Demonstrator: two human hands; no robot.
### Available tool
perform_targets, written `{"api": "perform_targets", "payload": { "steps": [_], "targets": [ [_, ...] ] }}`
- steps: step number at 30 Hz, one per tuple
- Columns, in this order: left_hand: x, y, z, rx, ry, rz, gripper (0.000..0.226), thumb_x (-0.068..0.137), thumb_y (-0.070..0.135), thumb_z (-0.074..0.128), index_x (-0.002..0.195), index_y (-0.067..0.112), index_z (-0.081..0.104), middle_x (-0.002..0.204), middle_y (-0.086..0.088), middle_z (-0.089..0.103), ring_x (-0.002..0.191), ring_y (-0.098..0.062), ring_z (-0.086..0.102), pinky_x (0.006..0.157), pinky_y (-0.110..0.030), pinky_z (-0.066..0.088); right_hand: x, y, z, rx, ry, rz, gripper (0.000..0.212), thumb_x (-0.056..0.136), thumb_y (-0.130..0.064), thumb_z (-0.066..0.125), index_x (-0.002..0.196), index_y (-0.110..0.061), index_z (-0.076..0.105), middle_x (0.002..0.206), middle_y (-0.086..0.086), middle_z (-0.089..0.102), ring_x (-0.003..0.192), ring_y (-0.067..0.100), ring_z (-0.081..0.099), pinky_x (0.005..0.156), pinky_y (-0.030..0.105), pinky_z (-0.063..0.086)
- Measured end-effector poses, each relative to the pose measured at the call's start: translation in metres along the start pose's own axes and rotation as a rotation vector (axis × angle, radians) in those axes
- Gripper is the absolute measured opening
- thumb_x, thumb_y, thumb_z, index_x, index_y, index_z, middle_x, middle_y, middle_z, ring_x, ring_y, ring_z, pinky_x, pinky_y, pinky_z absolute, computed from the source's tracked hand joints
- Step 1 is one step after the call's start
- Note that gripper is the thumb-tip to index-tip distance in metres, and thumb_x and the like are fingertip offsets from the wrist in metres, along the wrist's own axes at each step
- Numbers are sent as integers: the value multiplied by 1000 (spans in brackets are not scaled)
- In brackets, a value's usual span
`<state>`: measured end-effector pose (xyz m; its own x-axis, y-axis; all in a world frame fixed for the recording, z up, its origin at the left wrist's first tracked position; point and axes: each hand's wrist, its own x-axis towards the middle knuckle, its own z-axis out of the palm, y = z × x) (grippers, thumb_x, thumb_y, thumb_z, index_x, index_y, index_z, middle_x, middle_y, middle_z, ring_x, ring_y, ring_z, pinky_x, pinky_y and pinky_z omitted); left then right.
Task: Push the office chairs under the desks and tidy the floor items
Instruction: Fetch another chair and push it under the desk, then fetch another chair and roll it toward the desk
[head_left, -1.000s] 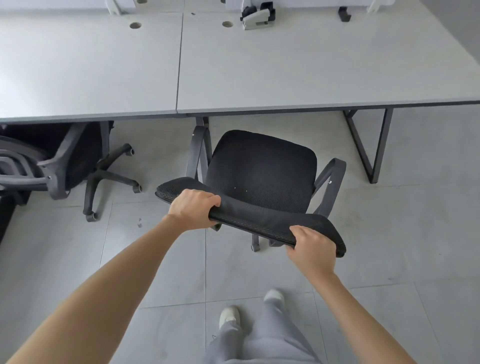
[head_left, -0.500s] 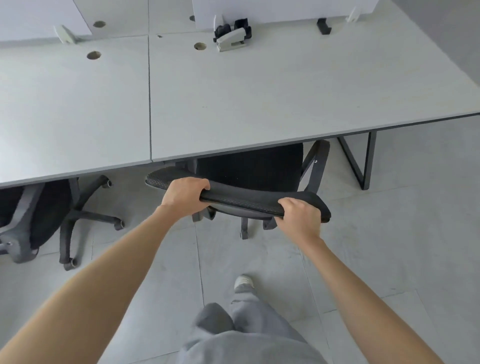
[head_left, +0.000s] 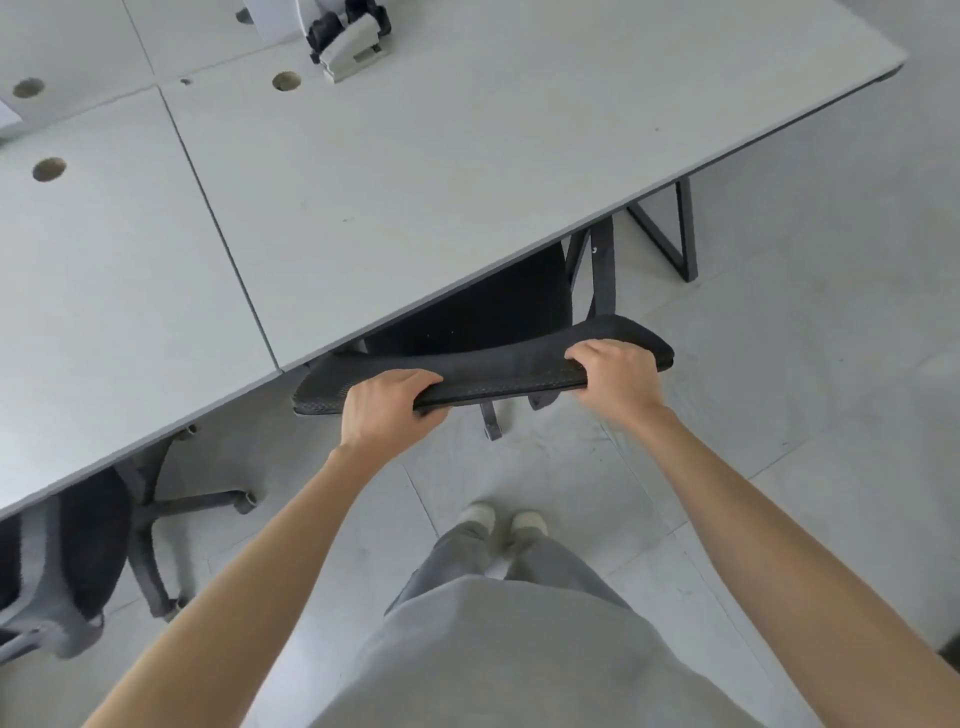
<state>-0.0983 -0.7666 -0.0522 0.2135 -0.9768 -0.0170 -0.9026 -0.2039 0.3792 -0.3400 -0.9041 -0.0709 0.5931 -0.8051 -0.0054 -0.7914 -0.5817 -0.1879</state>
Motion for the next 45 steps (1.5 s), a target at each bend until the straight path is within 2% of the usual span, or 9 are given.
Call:
{"api": "perform_targets", "payload": {
  "steps": [5,9,11,16,24,30,34,40,45],
  "targets": [
    [-5,-11,-3,-93,13,141,28,77,32,64,102,18,69,98,4,73,90,-18,67,71,-23,46,-10,-12,0,39,16,3,33,51,-2,78,83,-5,69,78,7,72,70,30,67,65,35,49],
    [-13,-2,-8,-258,-38,103,26,82,15,65,108,14,66,107,3,69,98,-16,64,84,-26,50,-40,-22,-7,234,131,37,32,74,-5,61,106,-4,66,112,8,67,108,26,60,98,37,42],
    [-17,11,-15,-376,-27,108,26,83,5,63,107,13,66,107,10,64,99,-2,59,89,-12,45,-64,-25,-16,437,175,162,35,85,-10,52,120,-7,59,127,-1,57,125,16,47,107,26,32],
    [-13,76,-19,-696,-276,53,25,91,7,49,102,23,66,95,19,68,84,2,61,75,-7,46,-139,-15,-22,720,250,596,35,95,-14,42,128,-10,53,129,-5,53,120,3,44,98,-1,25],
    [64,228,81,-794,-786,200,25,95,6,42,105,19,61,94,11,69,87,1,65,81,-18,50,-247,34,1,983,417,1256,31,96,-12,44,124,-19,56,119,-11,60,107,5,55,82,-4,34],
    [128,358,151,-761,-882,292,25,96,8,42,108,18,60,99,7,69,89,-2,66,79,-14,49,-261,166,-5,1110,414,1377,30,94,-17,49,123,-21,55,111,-9,65,109,11,59,100,30,43],
    [159,415,174,-773,-827,158,27,95,6,42,103,24,62,88,14,73,85,-3,66,77,-17,49,-232,297,-60,1069,342,1176,32,96,-18,45,127,-18,53,124,-5,60,113,6,55,90,9,37],
    [230,476,204,-756,-736,34,22,93,12,48,96,28,63,85,10,73,84,-4,67,79,-25,49,-167,456,-127,1056,484,1044,31,96,-15,45,126,-18,54,119,-11,60,110,1,55,95,11,41],
    [325,555,262,-794,-687,-27,32,96,5,41,94,27,63,82,15,73,82,-3,67,75,-23,48,-116,570,-117,1083,473,1105,30,95,-14,47,123,-19,56,118,-11,60,107,1,55,83,-1,38]
  ]
}}
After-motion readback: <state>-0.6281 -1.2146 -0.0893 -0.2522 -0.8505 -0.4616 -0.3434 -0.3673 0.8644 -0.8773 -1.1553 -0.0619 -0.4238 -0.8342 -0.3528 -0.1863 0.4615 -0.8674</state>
